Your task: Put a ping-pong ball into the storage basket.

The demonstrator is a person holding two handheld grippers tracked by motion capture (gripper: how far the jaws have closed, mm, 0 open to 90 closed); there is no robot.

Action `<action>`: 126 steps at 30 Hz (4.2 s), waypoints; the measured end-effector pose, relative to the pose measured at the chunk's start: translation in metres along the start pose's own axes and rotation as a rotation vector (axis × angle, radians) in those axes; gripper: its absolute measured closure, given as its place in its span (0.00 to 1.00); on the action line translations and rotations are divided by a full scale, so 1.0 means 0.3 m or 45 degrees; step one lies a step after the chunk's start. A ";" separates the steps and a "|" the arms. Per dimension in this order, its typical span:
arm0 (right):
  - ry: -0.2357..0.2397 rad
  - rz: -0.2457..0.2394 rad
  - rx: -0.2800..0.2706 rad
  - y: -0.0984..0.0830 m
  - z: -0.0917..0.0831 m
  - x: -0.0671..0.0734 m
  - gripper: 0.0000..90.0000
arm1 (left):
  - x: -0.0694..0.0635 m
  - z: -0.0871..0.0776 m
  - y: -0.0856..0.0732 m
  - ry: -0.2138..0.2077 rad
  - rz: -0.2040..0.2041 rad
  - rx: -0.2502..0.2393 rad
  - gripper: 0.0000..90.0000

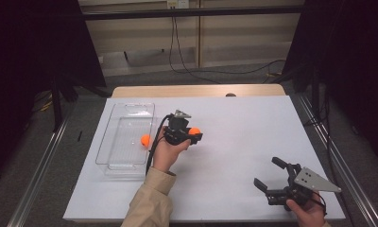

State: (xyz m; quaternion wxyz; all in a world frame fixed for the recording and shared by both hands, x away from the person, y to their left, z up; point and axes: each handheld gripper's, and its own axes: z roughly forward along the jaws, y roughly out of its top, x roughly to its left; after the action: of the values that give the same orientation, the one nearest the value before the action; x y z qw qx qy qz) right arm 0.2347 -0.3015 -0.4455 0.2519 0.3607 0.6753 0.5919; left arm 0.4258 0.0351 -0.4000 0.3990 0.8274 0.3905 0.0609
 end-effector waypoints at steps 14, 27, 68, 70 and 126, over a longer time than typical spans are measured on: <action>0.000 0.001 0.000 0.000 0.000 0.000 0.01 | 0.020 -0.025 -0.001 0.014 -0.023 -0.018 0.57; 0.002 0.000 0.000 0.000 0.001 0.001 0.01 | 0.042 -0.049 -0.001 0.031 -0.050 -0.023 0.57; 0.004 0.002 0.001 0.000 0.001 0.001 0.01 | 0.092 -0.115 -0.002 0.076 -0.082 -0.038 0.57; 0.002 0.001 0.001 0.000 0.001 0.001 0.01 | 0.093 -0.117 -0.002 0.077 -0.088 -0.041 0.57; 0.006 -0.001 0.001 0.000 0.002 0.002 0.01 | 0.161 -0.192 -0.021 0.135 -0.133 -0.041 0.57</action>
State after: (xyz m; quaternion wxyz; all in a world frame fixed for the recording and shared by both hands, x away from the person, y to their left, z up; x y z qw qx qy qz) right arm 0.2348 -0.3005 -0.4456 0.2505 0.3590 0.6762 0.5925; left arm 0.4314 0.1063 -0.3758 0.3935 0.7951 0.4527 0.0900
